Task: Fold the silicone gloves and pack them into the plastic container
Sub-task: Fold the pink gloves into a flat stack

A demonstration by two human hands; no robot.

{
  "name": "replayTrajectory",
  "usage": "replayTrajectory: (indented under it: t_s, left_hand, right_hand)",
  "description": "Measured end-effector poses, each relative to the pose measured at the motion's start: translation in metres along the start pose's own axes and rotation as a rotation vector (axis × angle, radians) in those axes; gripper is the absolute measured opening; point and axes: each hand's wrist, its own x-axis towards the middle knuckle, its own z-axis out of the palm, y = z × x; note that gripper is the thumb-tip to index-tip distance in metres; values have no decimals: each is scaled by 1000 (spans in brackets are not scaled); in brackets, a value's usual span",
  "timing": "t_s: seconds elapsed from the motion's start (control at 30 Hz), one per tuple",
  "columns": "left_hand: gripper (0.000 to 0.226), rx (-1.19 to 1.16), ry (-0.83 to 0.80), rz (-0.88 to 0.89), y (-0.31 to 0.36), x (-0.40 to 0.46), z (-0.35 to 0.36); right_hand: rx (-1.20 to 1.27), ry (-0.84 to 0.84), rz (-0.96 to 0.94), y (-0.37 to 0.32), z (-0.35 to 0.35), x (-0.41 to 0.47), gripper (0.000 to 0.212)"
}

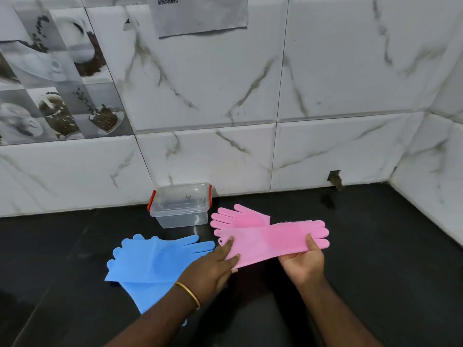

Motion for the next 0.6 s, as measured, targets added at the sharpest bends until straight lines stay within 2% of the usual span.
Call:
replayTrajectory:
  t_s: [0.1,0.3,0.43,0.53,0.6]
  left_hand:
    - [50,2,-45,56,-3,-11,12]
    - [51,63,-253,96,-5,-38,33]
    - [55,105,-435,94,-3,-44,42]
    - [56,118,-476,108,-4,-46,48]
    - [55,118,-481,106,-6,-46,52]
  right_hand:
    - [-4,54,-86,4,-18,-14,44]
    - [-40,158,-185,26,-53,-39,42]
    - [-170,262,-237,33,-61,-46,43]
    - [-330,368,-300,32,-59,-49,31]
    - [-444,452,-340,28,-59,-50,31]
